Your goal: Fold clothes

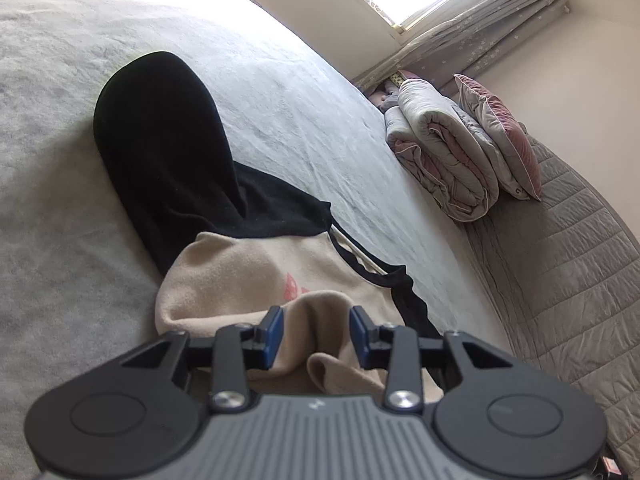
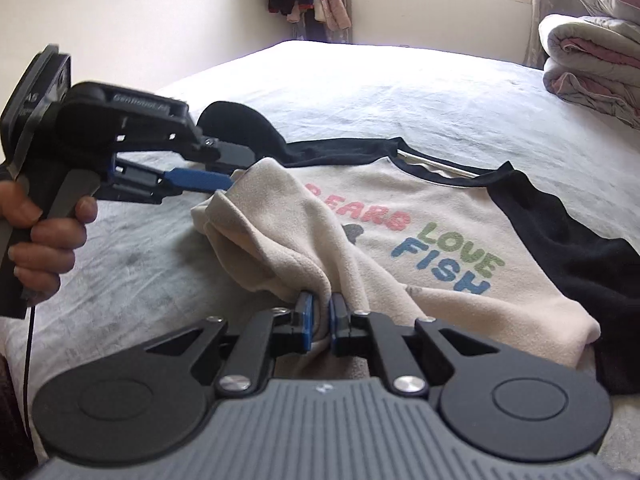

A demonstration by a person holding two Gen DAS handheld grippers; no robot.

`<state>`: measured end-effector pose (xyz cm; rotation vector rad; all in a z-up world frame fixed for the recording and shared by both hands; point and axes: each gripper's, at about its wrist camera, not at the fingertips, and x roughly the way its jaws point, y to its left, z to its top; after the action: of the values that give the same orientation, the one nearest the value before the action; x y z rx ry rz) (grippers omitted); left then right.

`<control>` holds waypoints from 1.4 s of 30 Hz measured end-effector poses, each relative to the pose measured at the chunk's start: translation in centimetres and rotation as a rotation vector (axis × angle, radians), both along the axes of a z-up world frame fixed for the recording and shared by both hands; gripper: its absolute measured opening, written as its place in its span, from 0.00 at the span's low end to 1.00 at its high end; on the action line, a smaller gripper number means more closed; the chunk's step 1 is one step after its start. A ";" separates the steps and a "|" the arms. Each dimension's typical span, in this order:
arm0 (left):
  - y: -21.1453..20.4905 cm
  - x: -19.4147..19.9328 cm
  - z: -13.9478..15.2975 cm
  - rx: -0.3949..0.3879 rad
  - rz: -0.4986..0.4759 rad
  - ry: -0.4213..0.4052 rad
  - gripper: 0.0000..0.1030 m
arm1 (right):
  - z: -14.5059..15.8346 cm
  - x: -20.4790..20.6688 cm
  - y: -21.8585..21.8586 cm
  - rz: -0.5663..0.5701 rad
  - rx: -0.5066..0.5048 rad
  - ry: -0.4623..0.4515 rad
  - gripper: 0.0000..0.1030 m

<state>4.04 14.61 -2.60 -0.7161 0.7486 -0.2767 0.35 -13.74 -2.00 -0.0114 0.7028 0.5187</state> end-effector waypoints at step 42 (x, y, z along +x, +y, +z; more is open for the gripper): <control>-10.7 -0.1 -2.2 0.176 -0.322 0.052 0.23 | 3.2 -3.7 -6.5 -0.082 0.189 0.178 0.45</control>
<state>3.89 3.93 -4.79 -0.4354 0.9261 -0.4792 -3.33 -20.19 1.16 0.2417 0.8223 0.5095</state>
